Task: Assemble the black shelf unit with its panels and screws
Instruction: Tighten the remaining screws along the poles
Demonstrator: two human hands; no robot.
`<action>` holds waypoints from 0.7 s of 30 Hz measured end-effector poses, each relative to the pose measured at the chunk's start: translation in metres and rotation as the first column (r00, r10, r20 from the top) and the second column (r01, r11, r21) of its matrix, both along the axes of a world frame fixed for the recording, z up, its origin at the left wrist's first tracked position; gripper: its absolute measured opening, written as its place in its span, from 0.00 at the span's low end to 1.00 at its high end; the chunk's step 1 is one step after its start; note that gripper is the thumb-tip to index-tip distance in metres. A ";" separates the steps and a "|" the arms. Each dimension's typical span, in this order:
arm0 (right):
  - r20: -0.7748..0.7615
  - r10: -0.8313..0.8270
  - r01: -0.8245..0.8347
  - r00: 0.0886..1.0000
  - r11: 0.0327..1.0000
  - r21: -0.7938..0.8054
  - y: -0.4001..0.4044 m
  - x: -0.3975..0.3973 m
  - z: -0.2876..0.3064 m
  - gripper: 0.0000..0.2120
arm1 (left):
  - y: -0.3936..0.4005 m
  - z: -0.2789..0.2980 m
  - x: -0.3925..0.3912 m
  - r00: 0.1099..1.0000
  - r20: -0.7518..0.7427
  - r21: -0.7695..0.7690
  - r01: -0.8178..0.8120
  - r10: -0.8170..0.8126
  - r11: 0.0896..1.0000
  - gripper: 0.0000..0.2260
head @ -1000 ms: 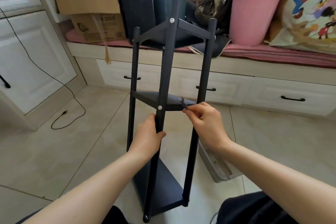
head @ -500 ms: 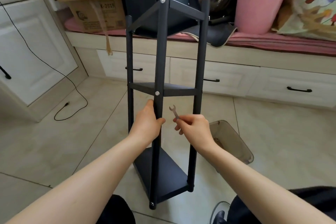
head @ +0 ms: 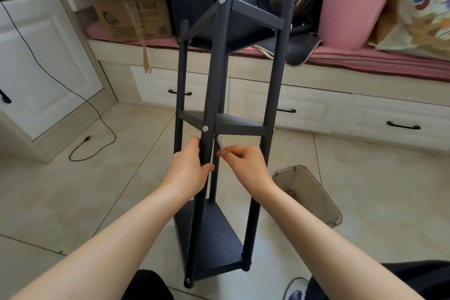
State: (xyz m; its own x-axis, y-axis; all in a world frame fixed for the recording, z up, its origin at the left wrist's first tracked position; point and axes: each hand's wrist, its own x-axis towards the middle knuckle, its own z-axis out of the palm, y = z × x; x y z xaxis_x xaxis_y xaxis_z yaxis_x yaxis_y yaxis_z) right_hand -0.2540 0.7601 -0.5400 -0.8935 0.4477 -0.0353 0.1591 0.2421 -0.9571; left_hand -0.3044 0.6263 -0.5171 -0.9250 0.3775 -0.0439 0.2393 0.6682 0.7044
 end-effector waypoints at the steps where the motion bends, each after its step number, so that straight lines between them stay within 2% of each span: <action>1: -0.002 -0.005 0.005 1.000 1.000 0.001 -0.001 0.001 -0.001 0.08 | 0.000 0.000 0.000 1.000 -0.004 -0.004 0.002 -0.002 1.000 0.20; 8: -0.041 -0.058 0.055 0.997 0.996 -0.070 -0.012 0.006 -0.005 0.09 | -0.001 0.005 -0.001 0.999 0.048 0.004 0.012 -0.012 1.000 0.21; 15: -0.079 -0.058 0.056 0.995 0.998 -0.025 -0.012 -0.005 0.003 0.09 | -0.001 0.009 -0.001 0.996 0.092 0.007 0.004 -0.005 1.000 0.19; 21: -0.095 -0.061 0.056 0.994 0.997 -0.059 -0.016 -0.007 -0.001 0.08 | -0.004 0.018 -0.002 0.996 0.090 -0.021 -0.023 0.025 1.000 0.20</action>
